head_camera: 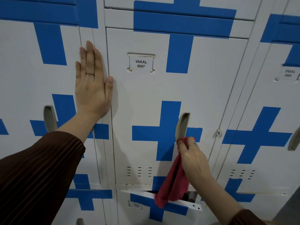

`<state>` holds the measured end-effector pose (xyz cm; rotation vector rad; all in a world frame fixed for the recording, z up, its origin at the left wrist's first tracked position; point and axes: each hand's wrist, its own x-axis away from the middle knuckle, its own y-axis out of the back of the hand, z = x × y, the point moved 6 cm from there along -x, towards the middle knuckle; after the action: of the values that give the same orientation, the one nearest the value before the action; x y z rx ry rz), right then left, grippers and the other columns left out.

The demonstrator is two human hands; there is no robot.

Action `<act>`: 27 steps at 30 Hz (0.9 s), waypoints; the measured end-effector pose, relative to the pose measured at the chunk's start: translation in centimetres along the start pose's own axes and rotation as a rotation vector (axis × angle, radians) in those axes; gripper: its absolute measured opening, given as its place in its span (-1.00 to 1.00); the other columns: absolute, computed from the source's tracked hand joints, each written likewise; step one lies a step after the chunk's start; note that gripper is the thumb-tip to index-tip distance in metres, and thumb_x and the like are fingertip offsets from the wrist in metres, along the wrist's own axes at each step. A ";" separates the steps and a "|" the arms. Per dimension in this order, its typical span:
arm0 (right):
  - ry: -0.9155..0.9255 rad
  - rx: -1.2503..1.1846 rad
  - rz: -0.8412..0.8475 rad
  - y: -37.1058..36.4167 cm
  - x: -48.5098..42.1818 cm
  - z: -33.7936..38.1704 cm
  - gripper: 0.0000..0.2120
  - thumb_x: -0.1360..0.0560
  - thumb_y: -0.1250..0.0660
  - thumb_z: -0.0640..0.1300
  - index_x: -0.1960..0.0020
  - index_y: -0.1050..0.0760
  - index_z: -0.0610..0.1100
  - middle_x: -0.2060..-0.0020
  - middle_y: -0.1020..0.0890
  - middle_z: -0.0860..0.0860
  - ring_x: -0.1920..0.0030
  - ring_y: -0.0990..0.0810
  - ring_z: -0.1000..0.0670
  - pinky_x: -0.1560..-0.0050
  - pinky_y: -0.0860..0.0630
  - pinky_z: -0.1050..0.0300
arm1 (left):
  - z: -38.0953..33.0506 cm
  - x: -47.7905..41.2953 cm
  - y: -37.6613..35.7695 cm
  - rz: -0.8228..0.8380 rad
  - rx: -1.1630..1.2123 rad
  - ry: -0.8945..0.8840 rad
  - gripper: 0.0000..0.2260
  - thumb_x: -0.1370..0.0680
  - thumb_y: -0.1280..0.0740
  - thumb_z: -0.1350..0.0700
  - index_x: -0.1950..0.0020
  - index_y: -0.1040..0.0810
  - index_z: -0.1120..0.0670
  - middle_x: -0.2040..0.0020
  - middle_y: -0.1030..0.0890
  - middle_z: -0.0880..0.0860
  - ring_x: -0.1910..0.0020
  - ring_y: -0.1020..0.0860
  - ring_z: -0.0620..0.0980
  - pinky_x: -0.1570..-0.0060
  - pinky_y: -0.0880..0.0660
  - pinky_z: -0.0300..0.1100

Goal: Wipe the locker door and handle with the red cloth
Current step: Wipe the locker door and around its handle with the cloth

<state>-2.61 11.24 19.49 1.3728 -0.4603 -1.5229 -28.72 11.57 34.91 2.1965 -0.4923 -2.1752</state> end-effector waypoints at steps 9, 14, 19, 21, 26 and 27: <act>0.016 -0.114 -0.019 0.5 -0.8 -1.5 -0.78 -0.58 -0.13 -0.06 -0.10 -0.45 -0.15 0.11 -0.51 0.03 0.10 -0.49 0.01 0.10 -0.48 0.07 | -0.1 0.1 -0.2 0.006 -0.010 0.008 -0.46 -0.61 0.07 0.01 -0.50 0.04 0.29 -0.50 0.00 0.30 -0.49 0.07 0.21 -0.45 0.22 -0.09; 0.057 -0.096 -0.164 0.6 -0.8 -1.5 -0.88 -0.46 -0.36 -0.10 0.09 -0.55 -0.16 0.27 -0.40 0.13 0.37 -0.42 0.15 0.38 -0.35 0.37 | -0.1 0.1 -0.1 0.005 0.001 0.009 -0.46 -0.60 0.05 0.03 -0.50 0.04 0.29 -0.50 0.01 0.31 -0.49 0.07 0.22 -0.45 0.23 -0.10; 0.122 -0.017 -0.234 0.6 -0.5 -0.6 -0.88 -0.34 -0.49 -0.22 0.19 -0.58 -0.23 0.26 -0.49 -0.08 0.44 -0.49 -0.04 0.56 -0.41 0.18 | -0.1 0.1 -0.1 0.004 0.005 0.010 -0.46 -0.61 0.06 0.02 -0.50 0.04 0.29 -0.50 0.00 0.31 -0.49 0.07 0.23 -0.46 0.22 -0.09; 0.157 -0.009 -0.209 0.9 -0.7 -0.6 -0.89 -0.31 -0.50 -0.27 0.20 -0.59 -0.24 0.29 -0.48 -0.08 0.44 -0.48 -0.04 0.59 -0.42 0.17 | -0.1 0.1 -0.1 0.006 0.004 0.009 -0.46 -0.61 0.06 0.02 -0.50 0.04 0.29 -0.50 0.00 0.31 -0.49 0.07 0.23 -0.46 0.22 -0.08; 0.201 0.040 -0.102 1.3 -1.2 -1.3 -0.95 -0.40 -0.41 -0.24 0.13 -0.58 -0.18 0.32 -0.34 0.07 0.38 -0.33 0.11 0.46 -0.30 0.30 | -0.2 0.0 -0.1 0.005 -0.003 0.012 -0.46 -0.61 0.06 0.02 -0.50 0.04 0.29 -0.50 0.01 0.30 -0.49 0.07 0.22 -0.45 0.23 -0.10; 0.191 0.026 -0.109 1.4 -1.2 -1.3 -0.95 -0.41 -0.41 -0.22 0.13 -0.58 -0.18 0.33 -0.34 0.08 0.38 -0.34 0.12 0.46 -0.32 0.30 | -0.2 0.0 -0.1 0.005 -0.004 0.011 -0.46 -0.61 0.06 0.02 -0.50 0.04 0.29 -0.50 0.01 0.30 -0.49 0.07 0.22 -0.45 0.23 -0.11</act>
<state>-1.06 12.10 20.88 1.5682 -0.2920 -1.4593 -28.54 11.61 34.87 2.2024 -0.4917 -2.1582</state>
